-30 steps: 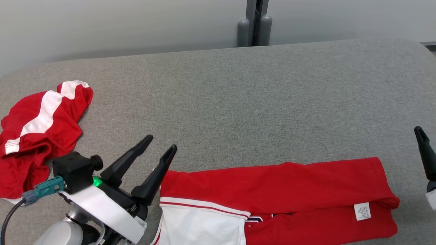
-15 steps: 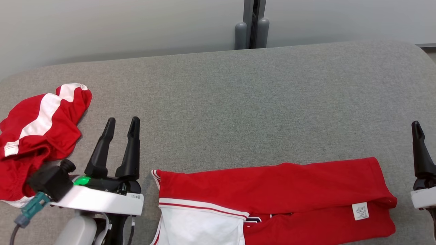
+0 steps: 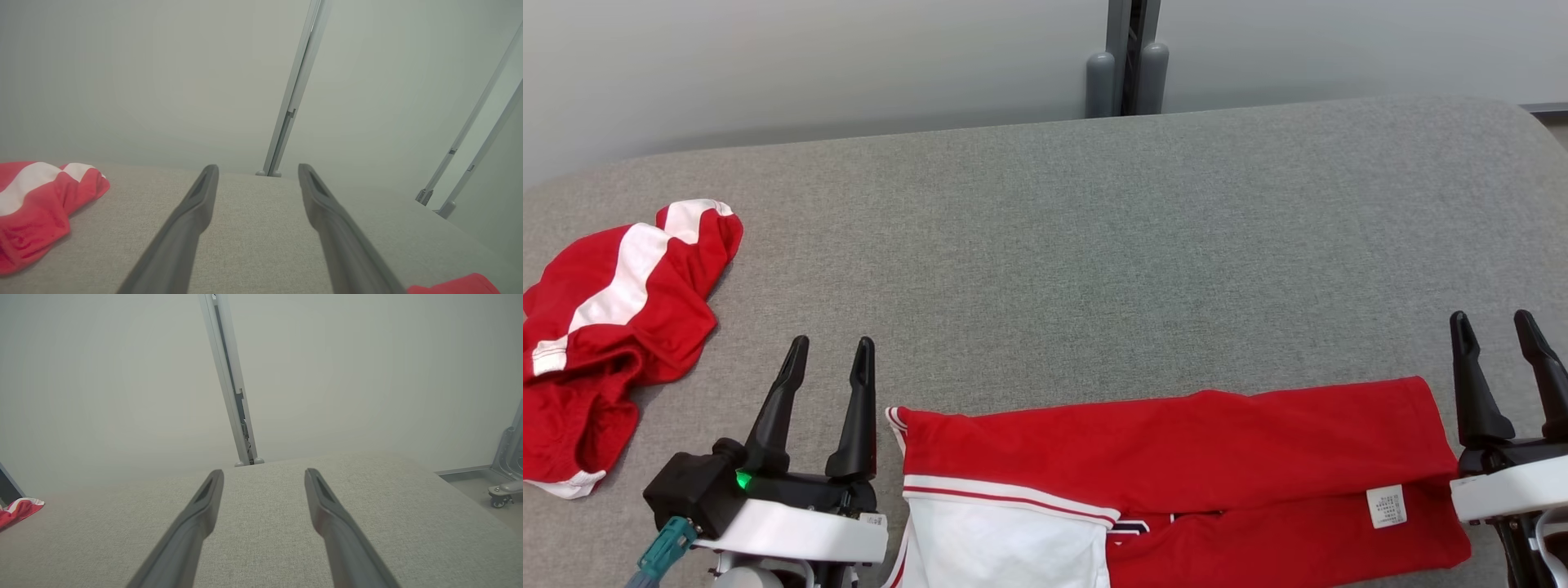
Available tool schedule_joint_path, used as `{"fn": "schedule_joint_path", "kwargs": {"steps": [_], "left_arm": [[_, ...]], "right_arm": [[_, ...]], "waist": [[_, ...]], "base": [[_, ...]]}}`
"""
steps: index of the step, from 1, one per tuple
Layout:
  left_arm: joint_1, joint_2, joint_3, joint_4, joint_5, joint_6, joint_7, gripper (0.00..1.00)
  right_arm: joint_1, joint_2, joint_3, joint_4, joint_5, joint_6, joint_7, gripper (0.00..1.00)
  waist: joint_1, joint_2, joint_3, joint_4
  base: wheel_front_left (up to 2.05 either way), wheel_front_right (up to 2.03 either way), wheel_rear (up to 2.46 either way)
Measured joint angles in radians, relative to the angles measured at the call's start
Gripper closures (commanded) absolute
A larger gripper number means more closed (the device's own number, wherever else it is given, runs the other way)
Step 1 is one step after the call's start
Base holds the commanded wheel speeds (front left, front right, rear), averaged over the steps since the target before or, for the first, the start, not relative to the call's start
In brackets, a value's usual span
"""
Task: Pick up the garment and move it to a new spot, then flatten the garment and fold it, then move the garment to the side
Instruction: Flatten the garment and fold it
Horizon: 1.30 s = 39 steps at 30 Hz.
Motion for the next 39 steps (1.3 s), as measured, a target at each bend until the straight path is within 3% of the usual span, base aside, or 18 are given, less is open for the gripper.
{"fn": "schedule_joint_path", "kwargs": {"steps": [8, 18, 39], "left_arm": [[0.014, -0.011, 0.011, -0.01, 0.01, -0.03, 0.0, 0.0], [0.014, -0.011, 0.007, -0.009, -0.011, -0.034, 0.0, 0.0], [0.014, -0.011, 0.005, 0.001, -0.019, -0.038, 0.0, 0.0]], "right_arm": [[0.004, 0.029, 0.001, -0.001, -0.029, 0.0, 0.0, 0.0], [0.017, 0.036, -0.004, 0.014, -0.035, 0.0, 0.0, 0.0], [-0.022, 0.095, -0.037, 0.492, 0.066, 0.0, 0.006, 0.0]], "waist": [[0.0, 0.0, -0.005, 0.009], [0.0, 0.0, -0.006, 0.015], [0.0, 0.0, -0.007, 0.021]], "base": [[0.0, 0.0, 0.0], [0.0, 0.0, 0.0], [0.0, 0.0, 0.0]]}}
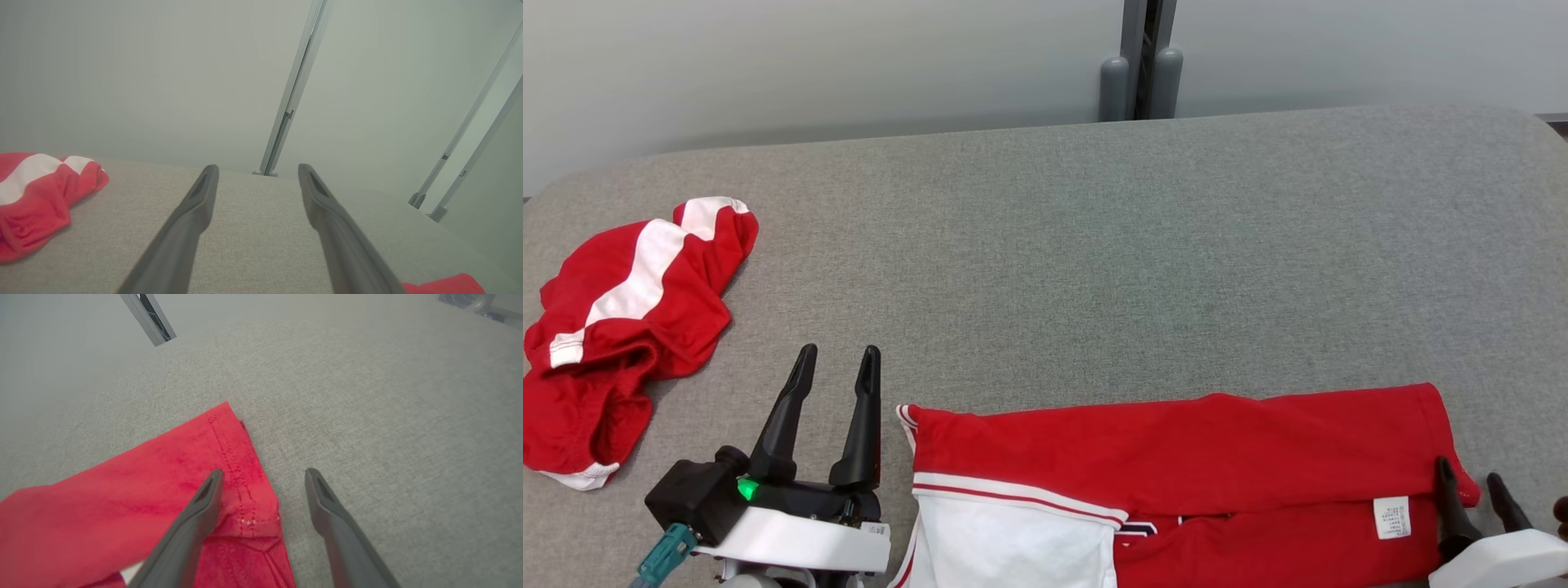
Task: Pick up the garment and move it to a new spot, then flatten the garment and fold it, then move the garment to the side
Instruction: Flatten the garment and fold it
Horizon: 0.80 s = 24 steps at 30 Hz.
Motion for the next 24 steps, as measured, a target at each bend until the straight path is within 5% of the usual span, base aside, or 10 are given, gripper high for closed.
{"fn": "schedule_joint_path", "kwargs": {"steps": [13, 14, 15, 16, 24], "left_arm": [[-0.001, 0.0, 0.004, -0.002, 0.007, -0.003, 0.0, 0.0], [-0.001, 0.0, 0.005, -0.002, 0.007, -0.003, 0.0, 0.0], [-0.001, 0.0, 0.006, -0.002, 0.007, -0.003, 0.0, 0.0], [-0.001, 0.0, 0.007, -0.002, 0.007, -0.003, 0.0, 0.0], [0.0, 0.0, 0.012, -0.005, 0.007, -0.003, 0.0, 0.0]], "right_arm": [[-0.066, -0.008, 0.082, 0.132, 0.069, 0.0, 0.017, 0.0], [-0.069, -0.009, 0.09, 0.135, 0.075, 0.0, 0.017, 0.37], [-0.072, -0.012, 0.101, 0.136, 0.08, 0.0, 0.016, 0.52], [-0.074, -0.018, 0.121, 0.132, 0.082, 0.0, 0.016, 1.0], [-0.087, -0.057, 0.175, 0.131, 0.095, 0.0, 0.005, 1.0]], "waist": [[0.0, 0.0, 0.002, 0.001], [0.0, 0.0, 0.001, 0.001], [0.0, 0.0, 0.001, 0.002], [0.0, 0.0, 0.0, 0.002], [-0.0001, 0.0, 0.0, 0.001]], "base": [[0.0, 0.0, 0.0], [0.0, 0.0, 0.0], [0.0, 0.0, 0.0], [0.0, 0.0, 0.0], [0.0, 0.0, 0.0]]}}
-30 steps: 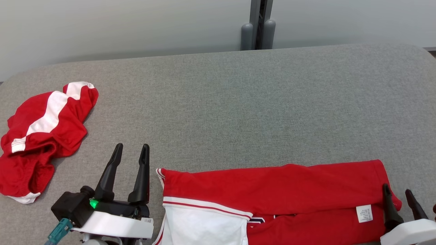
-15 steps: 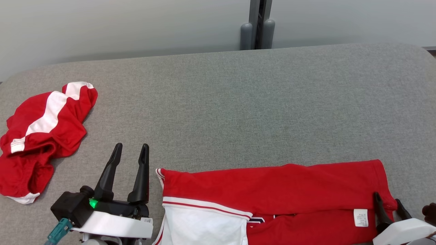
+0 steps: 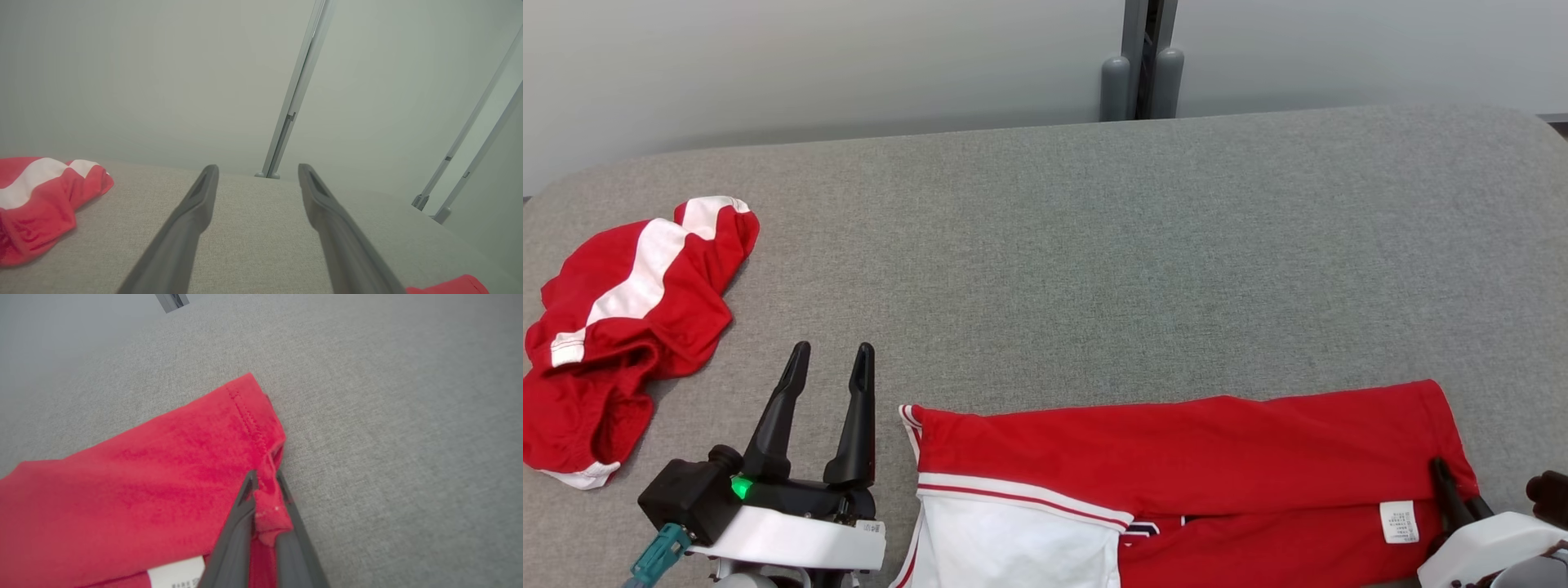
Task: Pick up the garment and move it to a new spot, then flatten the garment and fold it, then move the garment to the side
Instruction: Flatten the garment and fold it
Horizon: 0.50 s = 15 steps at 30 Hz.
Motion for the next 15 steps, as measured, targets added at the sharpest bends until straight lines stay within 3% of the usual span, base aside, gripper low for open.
{"fn": "schedule_joint_path", "kwargs": {"steps": [15], "left_arm": [[-0.001, 0.0, 0.006, 0.003, -0.009, 0.0, 0.0, 0.0]], "right_arm": [[-0.068, -0.128, 0.027, 0.04, 0.006, 0.0, -0.006, 1.0]], "waist": [[0.0001, 0.0, 0.005, 0.004]], "base": [[0.0, 0.0, 0.0]]}}
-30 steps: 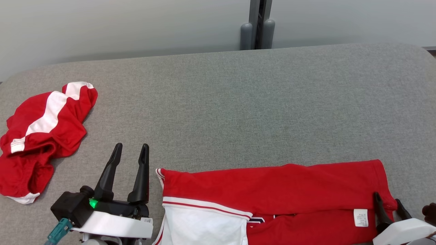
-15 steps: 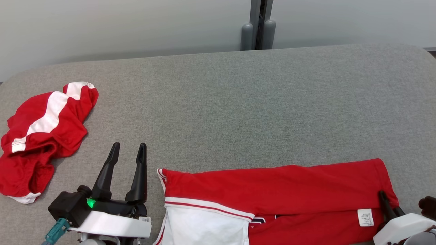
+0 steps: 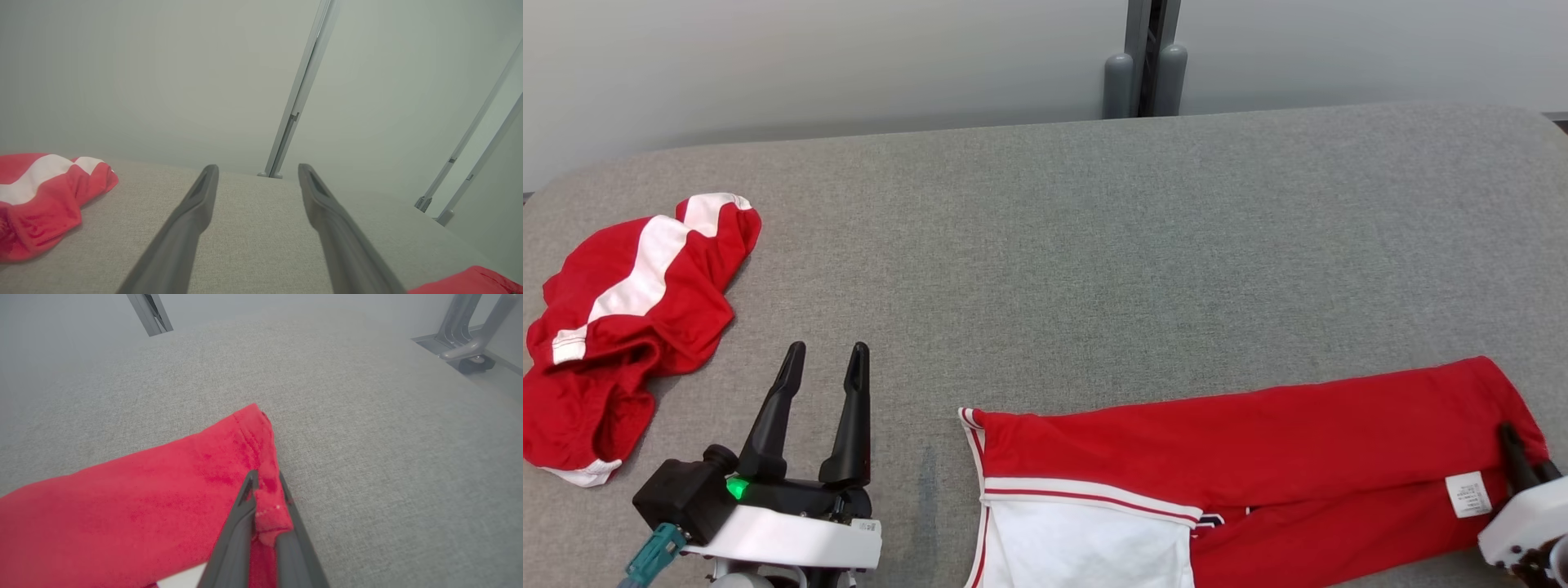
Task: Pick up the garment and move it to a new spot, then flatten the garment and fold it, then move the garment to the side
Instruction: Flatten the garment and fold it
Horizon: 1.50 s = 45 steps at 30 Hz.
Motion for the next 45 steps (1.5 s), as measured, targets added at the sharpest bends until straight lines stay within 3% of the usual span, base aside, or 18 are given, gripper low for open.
{"fn": "schedule_joint_path", "kwargs": {"steps": [8, 15, 24, 33, 39, 45], "left_arm": [[0.008, 0.0, 0.027, 0.004, -0.025, 0.0, 0.0, 0.0], [0.004, 0.0, 0.028, 0.0, -0.034, 0.003, 0.0, 0.0], [-0.006, -0.001, 0.027, 0.005, -0.039, 0.003, 0.0, 0.0], [-0.006, 0.0, 0.046, 0.016, -0.063, 0.002, 0.0, 0.0], [-0.005, 0.0, 0.043, 0.018, -0.069, 0.001, 0.0, 0.0], [-0.005, -0.001, 0.043, 0.021, -0.071, 0.001, 0.0, 0.0]], "right_arm": [[0.04, -0.033, 0.138, -0.202, 0.085, 0.0, 0.079, 1.0], [0.087, -0.031, 0.196, -0.484, 0.253, 0.0, 0.251, 1.0], [0.179, 0.1, 0.187, -0.741, 0.435, 0.0, 0.438, 1.0], [0.252, 0.287, 0.165, -0.786, 0.494, -0.001, 0.541, 1.0], [0.255, 0.322, 0.17, -0.761, 0.514, -0.001, 0.547, 1.0], [0.243, 0.328, 0.242, -0.728, 0.567, -0.001, 0.521, 1.0]], "waist": [[0.0, 0.0001, -0.019, -0.034], [0.0, 0.0001, -0.023, -0.077], [0.0, 0.0001, -0.036, -0.074], [0.0, 0.0001, -0.046, -0.021], [-0.0001, 0.0, -0.05, 0.017], [0.0, 0.0001, -0.049, 0.064]], "base": [[0.0, 0.0, 0.0], [0.0, 0.0, 0.0], [0.0, 0.0, 0.0], [0.0, 0.0, 0.0], [0.0, 0.0, 0.0], [0.0, 0.0, 0.0]]}}
